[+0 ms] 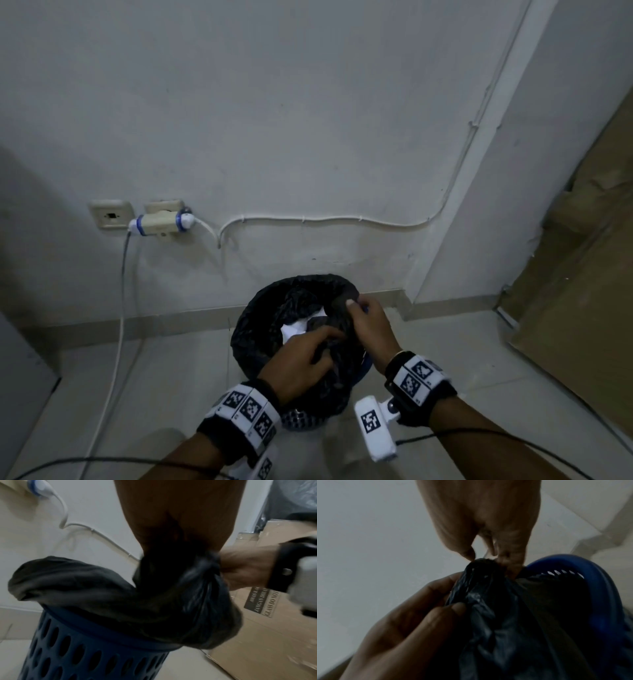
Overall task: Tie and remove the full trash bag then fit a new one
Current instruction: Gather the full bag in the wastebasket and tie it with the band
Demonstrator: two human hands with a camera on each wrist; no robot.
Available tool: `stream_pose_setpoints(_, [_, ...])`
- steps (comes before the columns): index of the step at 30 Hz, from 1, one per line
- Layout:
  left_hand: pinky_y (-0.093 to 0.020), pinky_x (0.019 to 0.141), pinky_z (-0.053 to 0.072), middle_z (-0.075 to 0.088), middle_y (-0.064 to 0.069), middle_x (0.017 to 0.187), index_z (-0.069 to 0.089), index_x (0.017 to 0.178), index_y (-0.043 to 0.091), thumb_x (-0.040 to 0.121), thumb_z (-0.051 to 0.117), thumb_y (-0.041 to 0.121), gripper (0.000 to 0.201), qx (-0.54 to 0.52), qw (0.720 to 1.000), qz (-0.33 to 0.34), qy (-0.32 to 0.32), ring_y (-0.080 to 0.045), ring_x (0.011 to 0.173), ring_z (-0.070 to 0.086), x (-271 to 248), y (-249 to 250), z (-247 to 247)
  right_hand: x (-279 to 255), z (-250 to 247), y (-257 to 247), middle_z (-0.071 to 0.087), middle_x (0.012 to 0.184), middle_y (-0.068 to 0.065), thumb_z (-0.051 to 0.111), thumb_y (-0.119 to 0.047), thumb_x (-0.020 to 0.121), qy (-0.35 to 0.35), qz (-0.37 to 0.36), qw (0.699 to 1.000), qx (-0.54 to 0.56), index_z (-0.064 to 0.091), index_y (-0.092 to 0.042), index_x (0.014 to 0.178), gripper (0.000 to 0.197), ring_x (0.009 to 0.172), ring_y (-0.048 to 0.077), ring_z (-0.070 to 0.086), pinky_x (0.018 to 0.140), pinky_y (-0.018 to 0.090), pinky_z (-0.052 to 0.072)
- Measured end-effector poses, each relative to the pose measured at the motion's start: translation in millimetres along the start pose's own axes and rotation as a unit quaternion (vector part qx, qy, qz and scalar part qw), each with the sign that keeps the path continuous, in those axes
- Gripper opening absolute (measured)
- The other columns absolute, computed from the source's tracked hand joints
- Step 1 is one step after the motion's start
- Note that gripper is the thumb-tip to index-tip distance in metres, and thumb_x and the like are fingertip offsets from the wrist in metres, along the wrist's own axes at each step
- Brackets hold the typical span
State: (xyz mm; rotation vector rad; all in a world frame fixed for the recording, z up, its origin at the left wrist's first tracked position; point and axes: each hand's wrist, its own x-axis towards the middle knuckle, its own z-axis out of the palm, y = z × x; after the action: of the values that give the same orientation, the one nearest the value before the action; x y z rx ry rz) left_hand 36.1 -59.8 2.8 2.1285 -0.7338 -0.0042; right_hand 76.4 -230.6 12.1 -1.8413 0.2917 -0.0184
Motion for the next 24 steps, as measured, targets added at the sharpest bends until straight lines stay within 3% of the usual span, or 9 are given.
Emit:
stream_pose_setpoints(4, [-0.020, 0.086, 0.049, 0.066, 0.013, 0.113, 0.060, 0.119, 0.027, 0.092, 0.045, 0.019, 0.032, -0.037, 0.997, 0.035, -0.054, 0.003, 0.099, 0.060, -5.6, 6.0, 3.5, 2.8, -1.8, -0.7, 0.072, 0.103, 0.025, 0.064, -0.017, 0.093, -0.051, 0.150, 0.974, 0.160, 0.068, 0.006, 0.108, 0.028, 0.095, 0.036, 0.069, 0.086, 0.047, 0.057])
stream_pose_setpoints(6, [-0.022, 0.085, 0.049, 0.066, 0.014, 0.109, 0.060, 0.116, 0.029, 0.092, 0.042, 0.025, 0.030, -0.051, 0.997, 0.026, -0.047, 0.001, 0.097, 0.060, -4.9, 4.8, 0.2, 4.8, -5.4, -11.5, 0.071, 0.104, 0.026, 0.064, -0.008, 0.090, -0.056, 0.103, 0.984, 0.132, 0.069, 0.005, 0.107, 0.023, 0.092, 0.034, 0.069, 0.085, 0.045, 0.056])
stream_pose_setpoints(9, [-0.028, 0.082, 0.048, 0.060, 0.009, 0.102, 0.054, 0.108, 0.030, 0.088, 0.043, 0.021, 0.024, -0.059, 0.993, 0.017, 0.105, -0.005, 0.094, 0.058, 9.5, 2.4, -8.3, 3.0, -10.2, -31.5, 0.073, 0.108, 0.012, 0.063, -0.004, 0.088, -0.087, -0.059, 0.994, -0.011, 0.071, -0.007, 0.111, 0.024, 0.098, 0.023, 0.069, 0.089, 0.036, 0.054])
stream_pose_setpoints(11, [-0.026, 0.095, 0.044, 0.053, 0.005, 0.118, 0.048, 0.126, 0.026, 0.084, 0.048, 0.016, 0.043, -0.021, 0.987, 0.029, 0.154, -0.007, 0.110, 0.052, 29.0, -1.4, -15.6, -2.6, -11.6, -41.8, 0.073, 0.109, 0.004, 0.059, 0.001, 0.088, -0.135, -0.118, 0.982, -0.062, 0.071, -0.010, 0.114, 0.031, 0.100, 0.015, 0.069, 0.090, 0.029, 0.055])
stream_pose_setpoints(13, [-0.027, 0.106, 0.037, 0.045, -0.001, 0.133, 0.034, 0.146, 0.021, 0.082, 0.054, 0.015, 0.067, 0.060, 0.992, 0.034, 0.108, -0.013, 0.124, 0.043, 50.1, -7.2, -21.0, -4.0, -14.2, -46.8, 0.074, 0.105, 0.004, 0.057, 0.003, 0.087, -0.150, -0.138, 0.977, -0.066, 0.071, -0.010, 0.111, 0.030, 0.097, 0.017, 0.070, 0.089, 0.032, 0.057])
stream_pose_setpoints(17, [-0.039, 0.114, 0.028, 0.039, -0.006, 0.147, 0.031, 0.149, 0.014, 0.085, 0.060, 0.023, 0.071, 0.123, 0.992, 0.039, 0.005, -0.025, 0.136, 0.032, 76.0, -23.6, -20.9, -1.5, -23.9, -43.4, 0.067, 0.106, 0.017, 0.066, -0.008, 0.084, -0.139, -0.130, 0.981, -0.026, 0.063, -0.013, 0.105, 0.022, 0.100, 0.031, 0.066, 0.091, 0.048, 0.055])
stream_pose_setpoints(19, [-0.037, 0.110, 0.031, 0.050, -0.001, 0.137, 0.048, 0.136, 0.018, 0.085, 0.058, 0.022, 0.052, 0.113, 0.993, 0.023, -0.040, -0.022, 0.131, 0.036, 81.4, -26.4, -21.5, -2.7, -23.7, -38.8, 0.063, 0.110, 0.019, 0.071, -0.026, 0.086, -0.143, -0.083, 0.986, -0.018, 0.056, -0.014, 0.110, 0.031, 0.100, 0.031, 0.066, 0.089, 0.048, 0.056])
stream_pose_setpoints(21, [-0.035, 0.097, 0.043, 0.060, -0.001, 0.111, 0.058, 0.106, 0.021, 0.083, 0.058, 0.022, 0.023, 0.154, 0.987, 0.032, -0.032, -0.021, 0.113, 0.051, 87.0, -27.1, -25.0, -3.6, -24.5, -39.7, 0.063, 0.102, 0.014, 0.066, -0.042, 0.090, -0.124, -0.013, 0.991, -0.039, 0.048, -0.008, 0.107, 0.042, 0.088, 0.024, 0.066, 0.071, 0.033, 0.056])
stream_pose_setpoints(24, [-0.040, 0.072, 0.049, 0.054, 0.000, 0.085, 0.044, 0.086, 0.026, 0.078, 0.061, 0.026, 0.018, 0.179, 0.982, 0.007, -0.066, -0.024, 0.082, 0.056, 90.5, -24.9, -31.1, -1.4, -30.2, -42.3, 0.047, 0.069, 0.010, 0.059, -0.044, 0.094, -0.180, -0.006, 0.971, -0.158, 0.046, -0.009, 0.076, 0.042, 0.058, 0.017, 0.047, 0.051, 0.023, 0.032])
